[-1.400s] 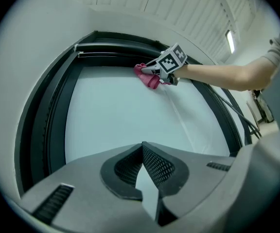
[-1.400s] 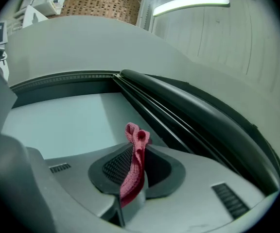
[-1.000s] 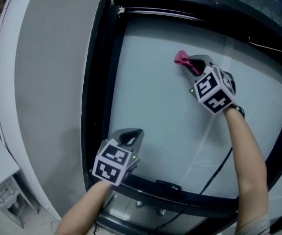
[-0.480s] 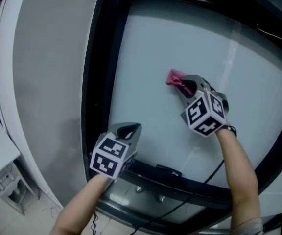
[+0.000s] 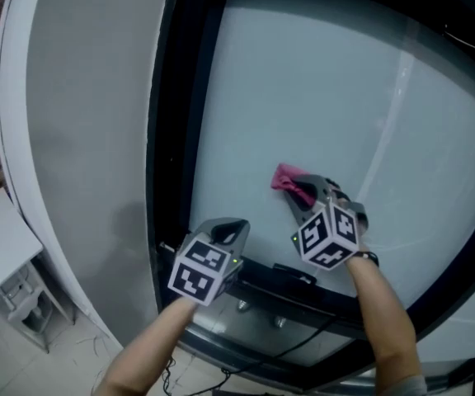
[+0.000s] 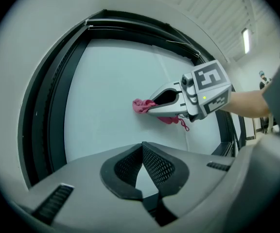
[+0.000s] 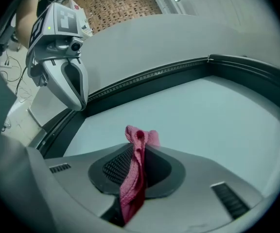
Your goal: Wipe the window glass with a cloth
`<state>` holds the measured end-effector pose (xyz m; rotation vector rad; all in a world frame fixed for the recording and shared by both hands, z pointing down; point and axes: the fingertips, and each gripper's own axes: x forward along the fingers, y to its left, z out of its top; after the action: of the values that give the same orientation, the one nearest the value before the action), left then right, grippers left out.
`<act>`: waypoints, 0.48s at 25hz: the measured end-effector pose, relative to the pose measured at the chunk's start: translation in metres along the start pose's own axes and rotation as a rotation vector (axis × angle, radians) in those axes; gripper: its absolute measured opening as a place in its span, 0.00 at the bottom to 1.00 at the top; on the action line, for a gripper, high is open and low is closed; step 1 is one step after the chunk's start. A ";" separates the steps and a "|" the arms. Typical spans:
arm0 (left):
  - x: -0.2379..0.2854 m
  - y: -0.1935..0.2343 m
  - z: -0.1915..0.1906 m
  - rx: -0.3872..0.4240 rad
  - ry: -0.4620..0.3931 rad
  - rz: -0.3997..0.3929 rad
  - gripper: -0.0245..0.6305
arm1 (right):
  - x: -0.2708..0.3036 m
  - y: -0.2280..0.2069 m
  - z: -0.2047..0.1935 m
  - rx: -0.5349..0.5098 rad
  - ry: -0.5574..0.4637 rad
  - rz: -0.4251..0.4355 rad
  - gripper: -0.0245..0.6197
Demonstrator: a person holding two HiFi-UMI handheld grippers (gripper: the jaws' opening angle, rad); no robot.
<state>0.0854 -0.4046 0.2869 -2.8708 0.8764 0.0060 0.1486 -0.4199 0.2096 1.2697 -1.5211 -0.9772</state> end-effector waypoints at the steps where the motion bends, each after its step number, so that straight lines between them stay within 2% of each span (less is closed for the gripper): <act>1: 0.000 -0.001 -0.006 -0.008 0.008 -0.002 0.05 | 0.002 0.010 -0.004 0.009 0.005 0.017 0.12; 12: -0.002 -0.012 -0.045 -0.074 0.054 -0.027 0.05 | 0.013 0.120 -0.049 0.078 0.095 0.192 0.12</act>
<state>0.0888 -0.3993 0.3333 -2.9646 0.8641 -0.0431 0.1611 -0.4151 0.3396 1.1820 -1.5865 -0.7311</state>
